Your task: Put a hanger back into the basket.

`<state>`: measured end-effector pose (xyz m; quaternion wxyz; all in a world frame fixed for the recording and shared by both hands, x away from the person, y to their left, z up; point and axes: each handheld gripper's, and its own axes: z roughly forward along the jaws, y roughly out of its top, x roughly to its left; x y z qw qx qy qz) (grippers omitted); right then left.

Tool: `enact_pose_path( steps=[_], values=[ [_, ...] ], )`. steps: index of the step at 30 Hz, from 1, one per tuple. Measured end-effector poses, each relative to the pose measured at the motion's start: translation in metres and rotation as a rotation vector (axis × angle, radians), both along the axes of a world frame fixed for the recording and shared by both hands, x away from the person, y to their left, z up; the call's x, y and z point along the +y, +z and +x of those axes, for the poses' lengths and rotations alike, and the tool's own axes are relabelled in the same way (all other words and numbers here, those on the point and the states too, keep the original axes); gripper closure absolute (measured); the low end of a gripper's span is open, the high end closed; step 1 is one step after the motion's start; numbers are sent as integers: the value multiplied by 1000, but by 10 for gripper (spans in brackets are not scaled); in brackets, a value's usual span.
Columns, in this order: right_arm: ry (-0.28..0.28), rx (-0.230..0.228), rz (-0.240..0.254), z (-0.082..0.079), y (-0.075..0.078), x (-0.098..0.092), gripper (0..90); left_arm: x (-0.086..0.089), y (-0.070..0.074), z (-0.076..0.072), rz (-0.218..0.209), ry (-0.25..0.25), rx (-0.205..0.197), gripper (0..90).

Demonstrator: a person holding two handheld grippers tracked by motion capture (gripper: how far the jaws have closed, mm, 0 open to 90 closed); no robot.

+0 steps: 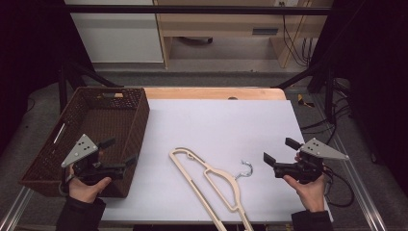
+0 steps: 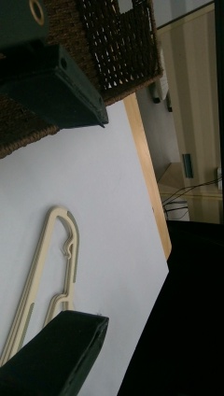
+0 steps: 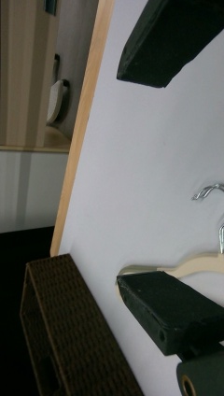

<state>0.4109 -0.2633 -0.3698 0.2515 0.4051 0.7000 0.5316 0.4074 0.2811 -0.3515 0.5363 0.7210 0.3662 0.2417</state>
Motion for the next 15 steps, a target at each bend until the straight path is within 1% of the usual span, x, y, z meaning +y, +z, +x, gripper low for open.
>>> enact_pose_path(
  steps=[4,8,9,11,12,13,14,15],
  values=[
    [-5,24,-12,-1,1,3,61,0,-1,-1,10,3,2,40],
    [4,47,-53,-2,1,11,66,0,-1,-1,11,2,1,40],
    [4,47,-53,-2,1,11,66,0,-1,-1,11,2,1,40],
    [9,63,-78,-2,1,16,66,-1,-2,0,14,1,4,40],
    [15,77,-97,-3,1,23,69,-2,-2,0,17,0,4,40],
    [15,77,-97,-3,1,23,69,-2,-2,0,17,0,4,40],
    [17,87,-105,-3,1,26,69,-2,-2,0,17,-1,5,40],
    [16,113,-126,-3,-1,33,79,-2,-3,0,19,-1,6,40]
  ],
)
